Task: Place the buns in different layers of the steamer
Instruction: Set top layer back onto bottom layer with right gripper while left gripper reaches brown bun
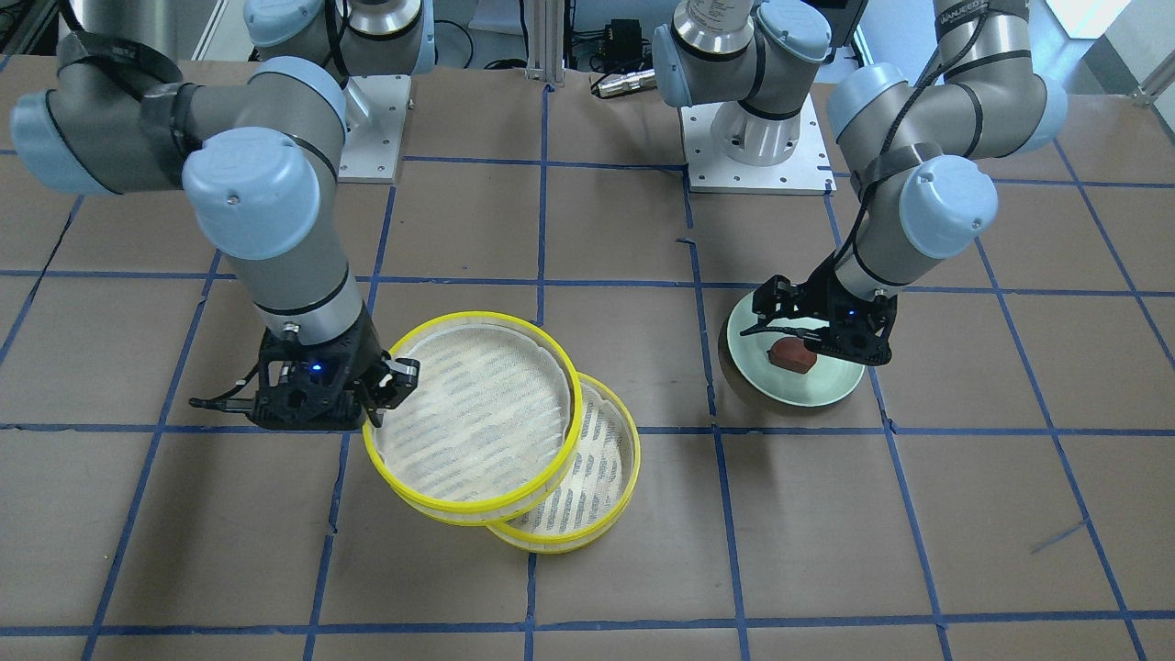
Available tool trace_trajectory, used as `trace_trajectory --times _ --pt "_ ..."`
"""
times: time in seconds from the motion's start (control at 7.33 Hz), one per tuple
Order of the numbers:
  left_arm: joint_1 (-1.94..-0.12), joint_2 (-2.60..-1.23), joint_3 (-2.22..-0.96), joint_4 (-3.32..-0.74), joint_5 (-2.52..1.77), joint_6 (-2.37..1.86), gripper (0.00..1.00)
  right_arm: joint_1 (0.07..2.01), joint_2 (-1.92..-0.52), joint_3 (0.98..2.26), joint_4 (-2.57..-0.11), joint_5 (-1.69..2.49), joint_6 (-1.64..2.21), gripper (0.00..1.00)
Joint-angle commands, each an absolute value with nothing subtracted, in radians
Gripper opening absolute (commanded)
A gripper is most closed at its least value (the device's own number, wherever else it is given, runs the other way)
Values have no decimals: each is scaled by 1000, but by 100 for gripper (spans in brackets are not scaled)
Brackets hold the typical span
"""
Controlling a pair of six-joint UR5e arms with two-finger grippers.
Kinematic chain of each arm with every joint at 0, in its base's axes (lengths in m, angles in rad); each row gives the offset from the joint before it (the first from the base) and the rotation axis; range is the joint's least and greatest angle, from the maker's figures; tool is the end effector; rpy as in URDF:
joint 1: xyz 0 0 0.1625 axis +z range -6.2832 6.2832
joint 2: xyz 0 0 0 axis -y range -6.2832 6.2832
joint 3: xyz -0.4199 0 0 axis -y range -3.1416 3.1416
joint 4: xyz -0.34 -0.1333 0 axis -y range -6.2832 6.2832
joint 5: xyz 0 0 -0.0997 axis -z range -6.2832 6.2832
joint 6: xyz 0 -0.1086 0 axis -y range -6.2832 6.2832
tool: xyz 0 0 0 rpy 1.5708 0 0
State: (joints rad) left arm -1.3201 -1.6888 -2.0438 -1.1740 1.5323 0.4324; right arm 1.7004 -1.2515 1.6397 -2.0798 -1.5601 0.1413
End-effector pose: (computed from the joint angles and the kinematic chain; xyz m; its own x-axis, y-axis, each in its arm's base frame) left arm -0.0318 -0.4300 0.2643 -0.9793 0.1667 0.1152 0.1839 0.9699 0.1594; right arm 0.2055 -0.5365 0.3367 -0.9996 0.0094 -0.0275 0.0126 0.9930 -0.1178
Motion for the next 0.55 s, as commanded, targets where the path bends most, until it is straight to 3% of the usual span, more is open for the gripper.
trace_trajectory --times 0.0,0.41 --pt "-1272 -1712 -2080 -1175 1529 454 100 1793 -1166 1640 -2176 -1609 245 11" --pt "-1273 -1790 -2069 -1097 1523 451 99 1824 -1138 1640 -2178 -1638 278 12"
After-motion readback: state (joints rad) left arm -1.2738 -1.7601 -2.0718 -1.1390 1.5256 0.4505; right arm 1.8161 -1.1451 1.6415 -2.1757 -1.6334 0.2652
